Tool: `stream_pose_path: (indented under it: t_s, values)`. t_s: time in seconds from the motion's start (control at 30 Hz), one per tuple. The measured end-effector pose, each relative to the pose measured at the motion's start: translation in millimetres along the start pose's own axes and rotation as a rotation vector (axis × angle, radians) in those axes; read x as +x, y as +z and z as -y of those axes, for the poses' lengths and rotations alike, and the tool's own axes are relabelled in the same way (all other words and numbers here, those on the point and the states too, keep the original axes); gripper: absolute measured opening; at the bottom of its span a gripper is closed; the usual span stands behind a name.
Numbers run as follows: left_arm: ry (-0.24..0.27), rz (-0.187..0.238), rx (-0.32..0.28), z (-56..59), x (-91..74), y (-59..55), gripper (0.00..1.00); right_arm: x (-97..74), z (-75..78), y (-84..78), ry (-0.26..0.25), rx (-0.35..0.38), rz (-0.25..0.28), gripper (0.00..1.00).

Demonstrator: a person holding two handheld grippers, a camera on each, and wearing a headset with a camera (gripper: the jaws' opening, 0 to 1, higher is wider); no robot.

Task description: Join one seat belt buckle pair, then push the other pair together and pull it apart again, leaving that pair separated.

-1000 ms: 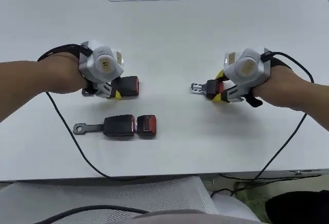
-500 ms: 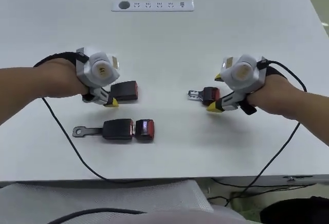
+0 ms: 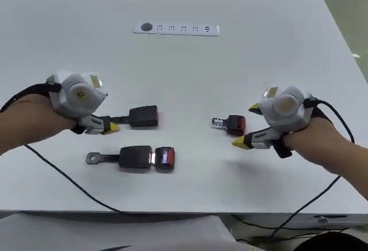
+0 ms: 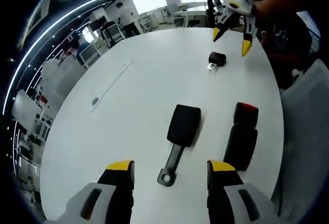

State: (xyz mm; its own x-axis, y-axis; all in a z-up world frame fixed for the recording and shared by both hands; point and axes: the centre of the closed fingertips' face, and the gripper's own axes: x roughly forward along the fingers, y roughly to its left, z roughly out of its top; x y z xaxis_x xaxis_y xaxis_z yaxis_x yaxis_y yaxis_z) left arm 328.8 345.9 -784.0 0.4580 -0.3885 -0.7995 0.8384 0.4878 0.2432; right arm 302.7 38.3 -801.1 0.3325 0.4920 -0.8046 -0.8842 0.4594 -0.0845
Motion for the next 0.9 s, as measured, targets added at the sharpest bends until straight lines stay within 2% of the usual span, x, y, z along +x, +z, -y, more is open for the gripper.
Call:
stream_pose_path:
  t_s: [0.1, 0.13, 0.27, 0.43, 0.47, 0.57, 0.63, 0.7, 0.73, 0.8, 0.87, 0.9]
  values:
    - [0.031, -0.004, -0.033, 3.3, -14.9, -15.2, 0.59, -10.0, -3.3, 0.4, -0.026, 0.028, 0.018, 0.69]
    - [0.041, 0.004, -0.054, 5.8, -21.5, -19.7, 0.60, -11.8, -0.8, -2.2, -0.037, 0.041, 0.025, 0.70]
    - [0.078, 0.052, -0.139, 12.4, -44.3, -27.7, 0.63, -27.1, -9.0, -1.1, -0.061, 0.084, 0.053, 0.73]
    - [0.073, 0.072, -0.179, 25.9, -65.9, -42.4, 0.68, -46.1, -22.7, -1.2, -0.076, 0.121, 0.093, 0.75]
    - [0.086, 0.072, -0.207, 27.3, -73.0, -49.9, 0.68, -50.6, -26.0, -3.1, -0.080, 0.129, 0.101, 0.75]
    - [0.114, 0.102, -0.278, 26.6, -85.4, -58.2, 0.70, -60.0, -31.8, -9.4, -0.091, 0.151, 0.118, 0.77]
    - [0.132, 0.143, -0.318, 27.0, -97.1, -62.5, 0.71, -66.2, -35.7, -13.3, -0.095, 0.196, 0.137, 0.78]
    - [0.141, 0.191, -0.342, 31.1, -108.6, -66.4, 0.73, -71.2, -43.6, -17.8, -0.079, 0.208, 0.151, 0.82]
    - [0.136, 0.177, -0.350, 35.2, -112.6, -74.9, 0.73, -73.1, -46.2, -18.5, -0.074, 0.219, 0.163, 0.83]
    - [0.132, 0.189, -0.348, 41.8, -116.7, -82.7, 0.75, -77.3, -50.8, -22.2, -0.073, 0.217, 0.175, 0.86]
    - [0.132, 0.195, -0.350, 46.2, -119.3, -88.5, 0.82, -81.1, -53.1, -25.3, -0.087, 0.198, 0.180, 0.89]
    - [0.150, 0.227, -0.357, 44.7, -123.1, -88.6, 0.86, -83.8, -55.3, -25.0, -0.090, 0.200, 0.188, 0.90]
